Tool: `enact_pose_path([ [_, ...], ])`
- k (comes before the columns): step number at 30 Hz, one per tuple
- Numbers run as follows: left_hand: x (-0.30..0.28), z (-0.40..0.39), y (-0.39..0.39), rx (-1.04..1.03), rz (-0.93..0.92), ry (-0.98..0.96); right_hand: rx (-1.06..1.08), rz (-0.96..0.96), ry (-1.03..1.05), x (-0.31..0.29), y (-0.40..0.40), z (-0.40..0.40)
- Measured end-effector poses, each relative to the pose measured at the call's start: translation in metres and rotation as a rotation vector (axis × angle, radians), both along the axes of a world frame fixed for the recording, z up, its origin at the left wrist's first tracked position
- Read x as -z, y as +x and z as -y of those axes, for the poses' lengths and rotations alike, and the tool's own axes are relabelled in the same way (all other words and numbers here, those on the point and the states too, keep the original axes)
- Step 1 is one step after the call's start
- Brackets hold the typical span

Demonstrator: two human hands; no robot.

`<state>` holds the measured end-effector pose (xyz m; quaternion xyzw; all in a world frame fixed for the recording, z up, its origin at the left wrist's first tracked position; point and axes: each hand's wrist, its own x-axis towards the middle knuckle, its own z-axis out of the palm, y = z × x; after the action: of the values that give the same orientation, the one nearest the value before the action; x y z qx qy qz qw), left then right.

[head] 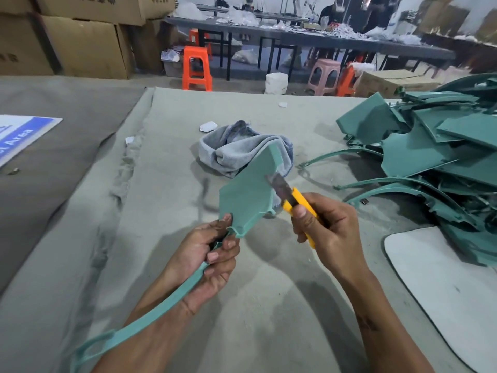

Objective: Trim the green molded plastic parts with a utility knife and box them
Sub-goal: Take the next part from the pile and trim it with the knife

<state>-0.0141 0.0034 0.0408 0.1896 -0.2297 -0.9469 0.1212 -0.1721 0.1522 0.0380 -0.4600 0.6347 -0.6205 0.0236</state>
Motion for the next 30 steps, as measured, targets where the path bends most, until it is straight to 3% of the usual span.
enact_pose_path([
  [2,0.000,0.002,0.001,-0.003,0.000,-0.016,0.096,-0.048,-0.030,0.001,0.000,0.002],
  [6,0.001,-0.001,0.001,0.010,0.003,-0.042,-0.068,-0.078,-0.084,-0.002,-0.003,-0.006],
  [11,0.001,0.001,0.002,0.003,0.009,-0.021,0.291,-0.130,-0.040,0.004,-0.006,0.001],
  [16,0.002,-0.004,0.001,0.037,0.014,-0.005,-0.013,-0.170,-0.066,-0.001,-0.009,-0.010],
  [21,0.003,-0.002,0.003,0.093,-0.047,0.046,0.302,-0.016,-0.056,0.006,-0.014,-0.002],
  [25,0.001,-0.006,0.005,0.181,-0.134,0.036,0.053,0.253,-0.204,0.005,-0.014,-0.008],
  [30,0.004,-0.010,0.008,0.301,-0.155,0.055,-0.218,0.432,-0.136,0.006,-0.006,-0.002],
])
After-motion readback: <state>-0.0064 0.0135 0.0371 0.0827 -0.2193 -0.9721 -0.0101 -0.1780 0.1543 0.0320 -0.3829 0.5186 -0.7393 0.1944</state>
